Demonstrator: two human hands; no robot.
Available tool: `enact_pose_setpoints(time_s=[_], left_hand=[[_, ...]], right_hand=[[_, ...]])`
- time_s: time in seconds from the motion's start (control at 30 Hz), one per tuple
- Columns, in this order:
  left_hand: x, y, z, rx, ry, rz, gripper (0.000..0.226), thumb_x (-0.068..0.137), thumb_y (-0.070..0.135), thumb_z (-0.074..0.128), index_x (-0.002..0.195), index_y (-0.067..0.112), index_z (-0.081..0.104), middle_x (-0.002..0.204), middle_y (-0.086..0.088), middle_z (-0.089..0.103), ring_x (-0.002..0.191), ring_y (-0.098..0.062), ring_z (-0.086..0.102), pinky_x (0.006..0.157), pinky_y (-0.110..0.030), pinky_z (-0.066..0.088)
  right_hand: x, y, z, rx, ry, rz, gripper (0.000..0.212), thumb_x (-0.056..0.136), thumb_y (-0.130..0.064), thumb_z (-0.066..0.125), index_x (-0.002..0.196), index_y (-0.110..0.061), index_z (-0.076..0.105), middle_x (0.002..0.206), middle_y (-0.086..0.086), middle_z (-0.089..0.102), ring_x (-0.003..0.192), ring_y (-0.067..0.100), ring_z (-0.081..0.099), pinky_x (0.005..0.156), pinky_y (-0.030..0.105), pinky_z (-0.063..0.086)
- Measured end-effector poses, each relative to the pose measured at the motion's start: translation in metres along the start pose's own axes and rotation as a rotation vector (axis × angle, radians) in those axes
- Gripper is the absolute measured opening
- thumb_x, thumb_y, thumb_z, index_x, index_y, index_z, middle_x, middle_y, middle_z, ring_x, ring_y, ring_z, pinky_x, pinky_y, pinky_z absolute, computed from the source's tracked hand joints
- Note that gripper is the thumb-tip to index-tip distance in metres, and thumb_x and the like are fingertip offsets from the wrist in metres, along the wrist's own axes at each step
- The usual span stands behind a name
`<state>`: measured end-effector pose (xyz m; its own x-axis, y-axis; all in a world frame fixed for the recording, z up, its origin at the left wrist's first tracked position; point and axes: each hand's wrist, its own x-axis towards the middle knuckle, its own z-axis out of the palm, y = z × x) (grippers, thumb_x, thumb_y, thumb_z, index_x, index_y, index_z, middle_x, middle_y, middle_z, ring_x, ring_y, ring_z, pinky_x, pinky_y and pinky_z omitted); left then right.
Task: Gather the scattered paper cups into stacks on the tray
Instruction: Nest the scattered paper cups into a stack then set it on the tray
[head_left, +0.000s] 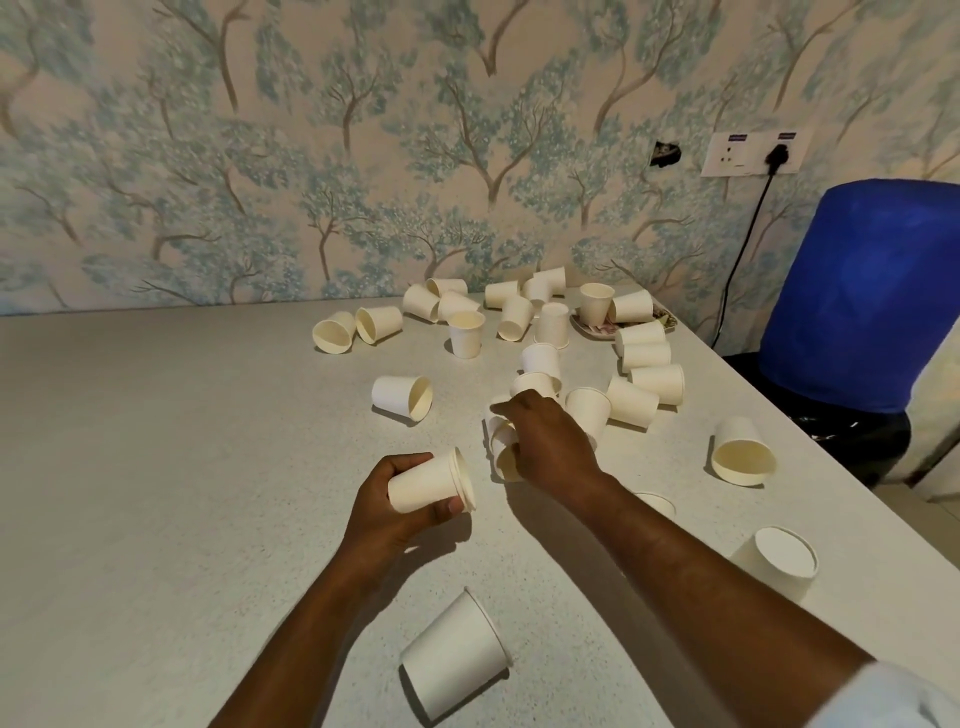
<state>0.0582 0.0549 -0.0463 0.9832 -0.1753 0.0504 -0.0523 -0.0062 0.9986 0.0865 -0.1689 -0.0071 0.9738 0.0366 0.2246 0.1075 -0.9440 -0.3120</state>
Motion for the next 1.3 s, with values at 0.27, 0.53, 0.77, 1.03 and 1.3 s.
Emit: enact_pose_setpoints(time_s=[0.27,0.53,0.77,1.03,1.3], left_hand=[[0.001,-0.006,-0.008,-0.101,0.044,0.002,0.066,0.057,0.03,0.093,0.117,0.028,0.064,0.105,0.005,0.07,0.095,-0.007,0.071,0.061,-0.022,0.06],[0.007,-0.012,-0.003,-0.179,-0.007,-0.075,0.066,0.059,0.031,0.097,0.117,0.034,0.065,0.111,0.0,0.07,0.101,-0.025,0.072,0.069,-0.044,0.063],[0.013,-0.014,-0.001,-0.155,-0.071,-0.1,0.069,0.059,0.03,0.097,0.12,0.032,0.064,0.12,-0.006,0.068,0.109,-0.033,0.069,0.082,-0.053,0.062],[0.013,-0.005,0.01,-0.118,-0.157,-0.044,0.067,0.059,0.034,0.094,0.12,0.034,0.065,0.117,0.001,0.07,0.11,-0.025,0.069,0.085,-0.043,0.062],[0.005,0.002,0.021,-0.078,-0.2,-0.029,0.072,0.056,0.035,0.095,0.119,0.033,0.061,0.115,0.005,0.068,0.111,-0.025,0.067,0.086,-0.044,0.062]], right_hand=[[-0.001,0.0,0.003,-0.092,0.198,0.024,0.034,0.088,-0.006,0.069,0.117,-0.023,0.075,0.118,-0.001,0.067,0.097,0.023,0.069,0.074,0.035,0.057],[-0.017,0.003,-0.006,0.178,0.422,0.097,0.022,0.087,-0.007,0.067,0.102,-0.022,0.075,0.102,-0.004,0.07,0.088,0.015,0.062,0.063,0.021,0.037],[-0.024,0.008,-0.021,0.763,0.18,0.355,0.019,0.099,-0.014,0.059,0.109,-0.018,0.074,0.107,-0.001,0.071,0.105,0.024,0.065,0.094,0.043,0.054],[-0.034,-0.004,-0.014,0.877,-0.096,0.371,0.019,0.102,-0.001,0.049,0.108,-0.003,0.067,0.108,0.014,0.067,0.106,0.029,0.064,0.106,0.052,0.05],[-0.04,-0.02,-0.002,0.858,-0.14,0.29,0.033,0.103,-0.005,0.051,0.135,-0.007,0.06,0.136,0.009,0.061,0.129,0.023,0.056,0.112,0.046,0.046]])
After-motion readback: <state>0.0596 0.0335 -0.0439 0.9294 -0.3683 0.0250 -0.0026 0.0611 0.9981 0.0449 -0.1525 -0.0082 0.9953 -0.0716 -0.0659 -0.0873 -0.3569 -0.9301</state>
